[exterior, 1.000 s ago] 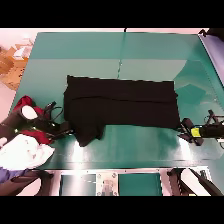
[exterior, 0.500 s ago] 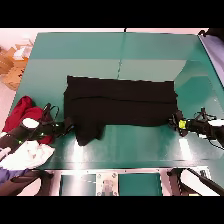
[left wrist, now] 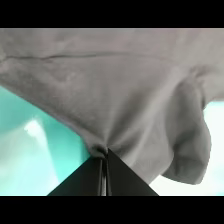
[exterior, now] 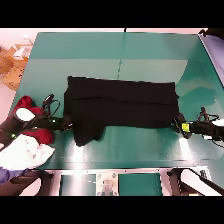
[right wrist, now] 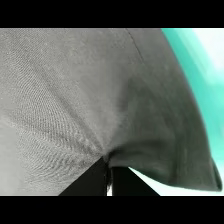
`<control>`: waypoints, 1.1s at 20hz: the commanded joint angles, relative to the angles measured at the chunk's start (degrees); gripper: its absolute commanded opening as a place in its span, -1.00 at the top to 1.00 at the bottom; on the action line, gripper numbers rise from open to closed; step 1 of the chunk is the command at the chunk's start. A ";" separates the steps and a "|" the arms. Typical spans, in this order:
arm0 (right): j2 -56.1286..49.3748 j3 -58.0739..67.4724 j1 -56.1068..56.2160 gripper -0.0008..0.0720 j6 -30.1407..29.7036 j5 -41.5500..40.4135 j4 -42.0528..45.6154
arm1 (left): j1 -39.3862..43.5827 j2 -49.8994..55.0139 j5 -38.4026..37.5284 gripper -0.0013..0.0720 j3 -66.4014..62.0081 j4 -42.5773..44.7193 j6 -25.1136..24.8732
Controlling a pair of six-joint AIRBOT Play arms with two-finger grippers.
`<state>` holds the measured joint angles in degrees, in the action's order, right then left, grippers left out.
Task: Fold the shirts.
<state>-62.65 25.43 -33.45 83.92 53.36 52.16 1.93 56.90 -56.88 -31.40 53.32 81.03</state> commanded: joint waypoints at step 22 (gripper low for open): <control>-24.83 40.37 9.81 0.93 2.80 7.61 -7.19 | -0.02 33.59 -5.03 0.91 -47.50 2.78 0.98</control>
<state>-79.90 59.94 -25.80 86.56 63.02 46.65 1.96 81.58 -62.67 -71.16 56.69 82.19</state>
